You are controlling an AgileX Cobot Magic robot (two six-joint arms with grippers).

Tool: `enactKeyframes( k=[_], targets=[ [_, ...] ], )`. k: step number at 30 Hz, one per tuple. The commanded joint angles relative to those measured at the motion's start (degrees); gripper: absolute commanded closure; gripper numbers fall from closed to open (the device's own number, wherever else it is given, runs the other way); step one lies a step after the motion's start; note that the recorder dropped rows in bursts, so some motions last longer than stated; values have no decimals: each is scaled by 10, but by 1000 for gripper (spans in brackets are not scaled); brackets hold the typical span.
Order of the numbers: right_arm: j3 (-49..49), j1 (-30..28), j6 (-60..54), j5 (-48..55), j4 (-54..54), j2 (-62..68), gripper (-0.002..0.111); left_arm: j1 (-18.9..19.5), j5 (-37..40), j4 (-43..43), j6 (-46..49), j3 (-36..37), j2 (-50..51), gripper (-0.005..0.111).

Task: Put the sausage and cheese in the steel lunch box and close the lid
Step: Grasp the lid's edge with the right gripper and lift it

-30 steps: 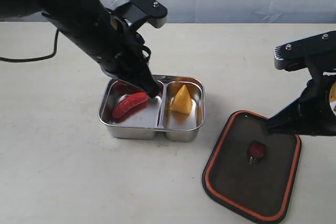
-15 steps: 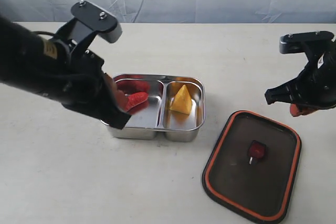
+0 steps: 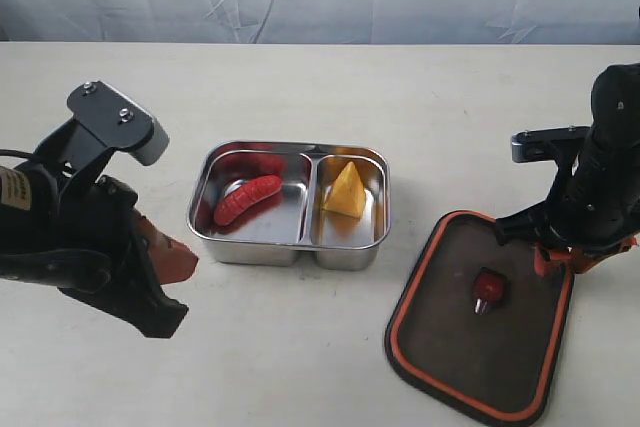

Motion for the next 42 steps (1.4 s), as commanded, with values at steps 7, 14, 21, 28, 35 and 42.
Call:
enactKeyframes(
  k=[7, 14, 21, 28, 35, 42],
  targets=[
    [-3, -4, -1, -21, -21, 38, 68, -3, -1, -5, -3, 6, -6, 107],
    [-3, -4, -1, -16, -28, 52, 106, -3, 2, -44, -3, 6, -6, 107],
    [-3, -4, 0, 0, -41, 50, 108, -3, 2, -117, -3, 6, -6, 106],
    [-3, -4, 0, 9, -40, -2, 108, -3, -24, -214, 2, 6, -6, 74],
    [-3, -4, 1, 11, -40, -76, 108, -2, -46, -248, 3, 6, -6, 53],
    [-3, -4, -2, 12, -40, -136, 108, -2, -80, -317, 29, 6, -6, 54]
  ],
)
